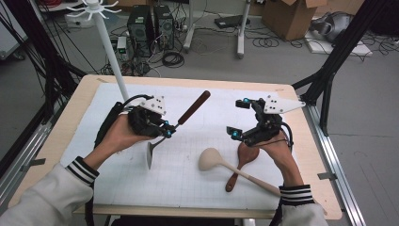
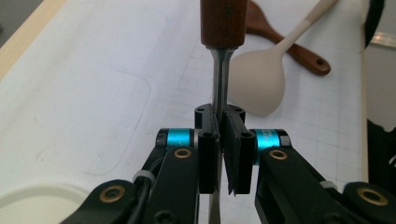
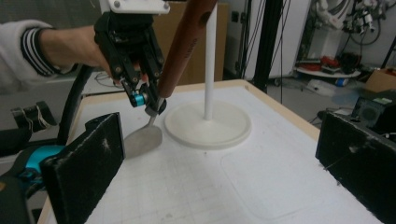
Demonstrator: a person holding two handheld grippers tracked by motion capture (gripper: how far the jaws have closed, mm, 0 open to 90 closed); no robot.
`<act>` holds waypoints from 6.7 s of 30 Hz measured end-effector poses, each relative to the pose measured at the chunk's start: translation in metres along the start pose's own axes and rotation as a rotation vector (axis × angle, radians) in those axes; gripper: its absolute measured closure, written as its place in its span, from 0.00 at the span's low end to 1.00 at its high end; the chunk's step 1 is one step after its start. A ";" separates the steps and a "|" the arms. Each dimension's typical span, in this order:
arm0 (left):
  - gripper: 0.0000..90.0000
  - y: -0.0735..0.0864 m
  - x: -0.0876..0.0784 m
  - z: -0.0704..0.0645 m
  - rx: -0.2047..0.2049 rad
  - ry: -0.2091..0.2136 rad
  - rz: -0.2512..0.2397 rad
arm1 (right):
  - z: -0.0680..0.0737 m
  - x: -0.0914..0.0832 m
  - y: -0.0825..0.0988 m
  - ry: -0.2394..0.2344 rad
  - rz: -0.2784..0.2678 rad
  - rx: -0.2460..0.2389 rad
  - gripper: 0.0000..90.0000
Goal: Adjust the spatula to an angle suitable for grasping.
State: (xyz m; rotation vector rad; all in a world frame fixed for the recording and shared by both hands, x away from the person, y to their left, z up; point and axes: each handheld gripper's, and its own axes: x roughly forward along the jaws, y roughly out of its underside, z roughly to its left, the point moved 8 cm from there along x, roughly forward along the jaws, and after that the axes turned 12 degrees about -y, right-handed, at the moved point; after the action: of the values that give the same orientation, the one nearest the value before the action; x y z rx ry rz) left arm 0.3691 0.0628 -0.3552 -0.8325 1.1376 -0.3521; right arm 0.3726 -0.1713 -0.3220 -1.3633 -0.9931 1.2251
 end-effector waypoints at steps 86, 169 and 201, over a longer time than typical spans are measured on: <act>0.94 -0.019 -0.022 -0.032 0.107 0.374 -0.473 | 0.057 0.080 -0.112 -0.602 -0.154 -0.168 0.53; 0.02 -0.043 -0.056 0.006 -0.195 -0.149 -0.523 | 0.022 0.096 -0.123 -0.079 -0.180 0.080 0.81; 0.21 -0.067 -0.056 0.014 -0.286 -0.294 -0.552 | 0.025 0.119 -0.127 0.167 -0.151 0.068 0.81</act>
State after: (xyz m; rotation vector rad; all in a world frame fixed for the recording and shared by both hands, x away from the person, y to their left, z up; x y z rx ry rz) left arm 0.3694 0.0603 -0.2665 -1.4071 0.6761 -0.5073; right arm 0.3717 -0.0324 -0.2150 -1.2904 -0.9110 1.0066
